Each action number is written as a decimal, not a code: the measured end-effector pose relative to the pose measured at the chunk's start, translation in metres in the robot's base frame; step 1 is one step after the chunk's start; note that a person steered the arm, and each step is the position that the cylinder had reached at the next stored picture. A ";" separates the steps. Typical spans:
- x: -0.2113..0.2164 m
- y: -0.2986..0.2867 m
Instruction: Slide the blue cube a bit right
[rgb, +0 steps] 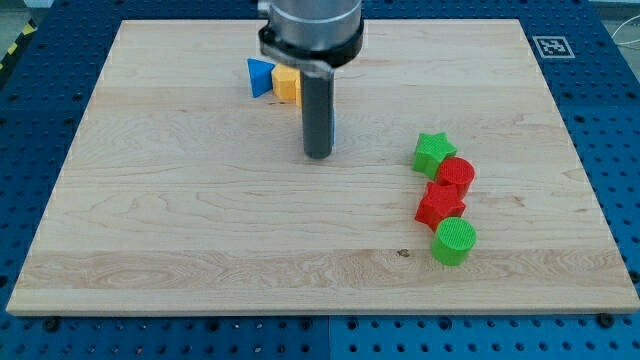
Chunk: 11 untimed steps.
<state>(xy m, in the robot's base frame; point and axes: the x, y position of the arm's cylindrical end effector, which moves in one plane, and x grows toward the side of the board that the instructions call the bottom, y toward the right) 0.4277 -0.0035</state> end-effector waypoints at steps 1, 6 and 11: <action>-0.028 0.016; -0.019 -0.052; -0.036 0.036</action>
